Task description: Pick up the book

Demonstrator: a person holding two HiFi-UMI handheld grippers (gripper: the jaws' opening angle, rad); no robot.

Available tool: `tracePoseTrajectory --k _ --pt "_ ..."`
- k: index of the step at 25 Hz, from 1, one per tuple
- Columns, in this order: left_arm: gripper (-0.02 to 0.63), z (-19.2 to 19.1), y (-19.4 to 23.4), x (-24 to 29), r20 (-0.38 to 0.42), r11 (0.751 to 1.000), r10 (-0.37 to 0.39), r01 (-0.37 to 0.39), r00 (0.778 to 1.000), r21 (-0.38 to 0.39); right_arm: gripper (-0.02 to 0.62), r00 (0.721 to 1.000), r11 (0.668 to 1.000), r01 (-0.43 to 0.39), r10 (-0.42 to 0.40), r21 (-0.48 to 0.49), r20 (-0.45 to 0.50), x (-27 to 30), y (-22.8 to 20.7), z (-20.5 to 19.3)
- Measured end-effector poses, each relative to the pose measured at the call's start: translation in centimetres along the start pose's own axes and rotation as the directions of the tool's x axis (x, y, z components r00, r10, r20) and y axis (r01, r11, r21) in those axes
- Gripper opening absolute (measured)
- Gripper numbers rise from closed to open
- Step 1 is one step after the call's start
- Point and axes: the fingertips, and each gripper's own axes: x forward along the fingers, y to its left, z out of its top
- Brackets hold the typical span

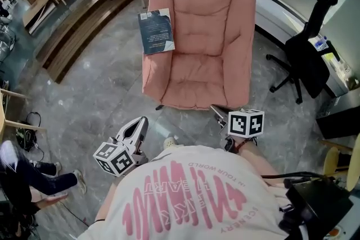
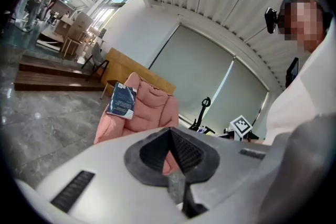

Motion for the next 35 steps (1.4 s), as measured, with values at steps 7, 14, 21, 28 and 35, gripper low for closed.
tracePoseTrajectory --k 7,14,21,28,35 --pt "0.008 2.5 2.7 0.4 -0.011 0.999 -0.046 0.046 0.999 0.022 0.008 0.998 0.999 0.024 -0.026 0.038 0.048 2.0 1.2 1.2" --pt "0.008 4.2 5.7 0.5 -0.006 0.997 -0.083 0.083 0.997 0.01 0.008 0.997 0.998 0.039 -0.041 0.041 0.062 4.3 3.0 1.5" --pt "0.008 5.1 7.6 0.6 -0.019 0.994 -0.11 0.11 0.994 0.002 0.008 0.996 0.996 0.056 -0.06 0.064 0.059 5.0 4.3 1.7" --pt "0.008 4.9 8.4 0.8 -0.033 0.988 -0.153 0.152 0.988 -0.038 0.008 0.995 0.995 0.092 -0.094 0.048 0.038 5.5 4.8 2.0" --pt "0.008 5.8 9.0 2.0 -0.035 0.987 -0.157 0.156 0.987 -0.025 0.008 0.993 0.993 0.111 -0.113 0.051 0.044 5.3 4.5 2.7"
